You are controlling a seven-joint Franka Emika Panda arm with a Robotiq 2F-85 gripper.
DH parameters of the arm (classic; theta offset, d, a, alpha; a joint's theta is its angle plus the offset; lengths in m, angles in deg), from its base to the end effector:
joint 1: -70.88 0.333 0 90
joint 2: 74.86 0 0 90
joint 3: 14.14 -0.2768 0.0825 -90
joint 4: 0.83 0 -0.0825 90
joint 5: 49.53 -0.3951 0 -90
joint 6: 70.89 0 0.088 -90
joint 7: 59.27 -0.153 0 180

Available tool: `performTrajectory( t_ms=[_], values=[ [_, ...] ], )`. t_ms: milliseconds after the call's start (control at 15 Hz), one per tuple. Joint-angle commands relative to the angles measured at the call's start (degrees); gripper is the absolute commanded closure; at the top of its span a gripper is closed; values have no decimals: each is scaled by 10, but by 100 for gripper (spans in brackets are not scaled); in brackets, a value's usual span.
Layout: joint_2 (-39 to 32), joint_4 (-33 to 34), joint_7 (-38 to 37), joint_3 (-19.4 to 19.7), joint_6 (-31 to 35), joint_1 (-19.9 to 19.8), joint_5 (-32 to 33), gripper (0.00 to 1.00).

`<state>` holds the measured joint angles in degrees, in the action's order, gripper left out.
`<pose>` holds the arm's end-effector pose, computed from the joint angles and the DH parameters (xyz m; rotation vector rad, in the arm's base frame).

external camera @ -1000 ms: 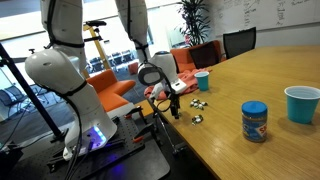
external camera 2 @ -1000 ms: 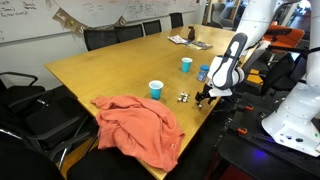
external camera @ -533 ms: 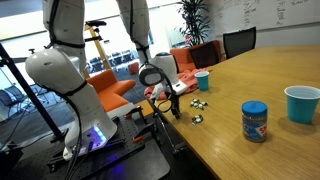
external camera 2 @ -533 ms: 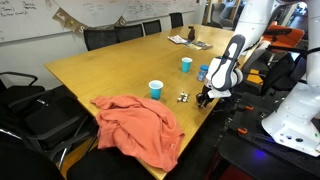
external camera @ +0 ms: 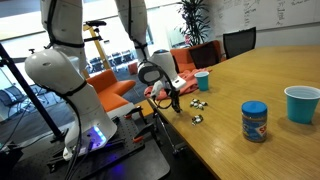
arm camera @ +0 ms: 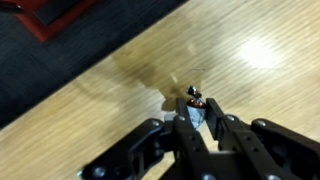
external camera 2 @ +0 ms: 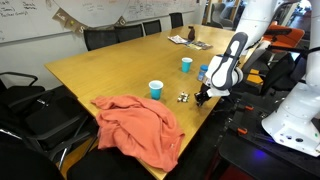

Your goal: Put one small candy inside the blue cup

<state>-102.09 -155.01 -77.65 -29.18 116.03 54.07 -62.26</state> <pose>0.3773 -0.0065 0.0054 -2.8851 0.9053 -0.1240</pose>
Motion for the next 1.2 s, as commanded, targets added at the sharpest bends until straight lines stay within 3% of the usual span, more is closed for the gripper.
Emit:
performTrajectory(
  t_ms=[0,267,467,600,667,733,800,933,1000,1133],
  values=[
    [104,-53,-15,-98,42,-69,10,94],
    [167,-26,-49,-195,39,-123,20,94],
    [180,25,-48,-217,11,-125,14,94],
    [184,55,-33,-176,-14,-90,1,94],
    [217,46,-32,-118,-37,-43,-16,94],
    [177,44,-36,-177,5,-92,4,77],
    [184,51,-35,-147,-8,-71,1,77],
    [194,52,-35,-123,-16,-55,0,77],
    [196,52,-35,-121,-16,-54,0,94],
    [169,77,-49,-90,-18,-34,-2,94]
  ],
)
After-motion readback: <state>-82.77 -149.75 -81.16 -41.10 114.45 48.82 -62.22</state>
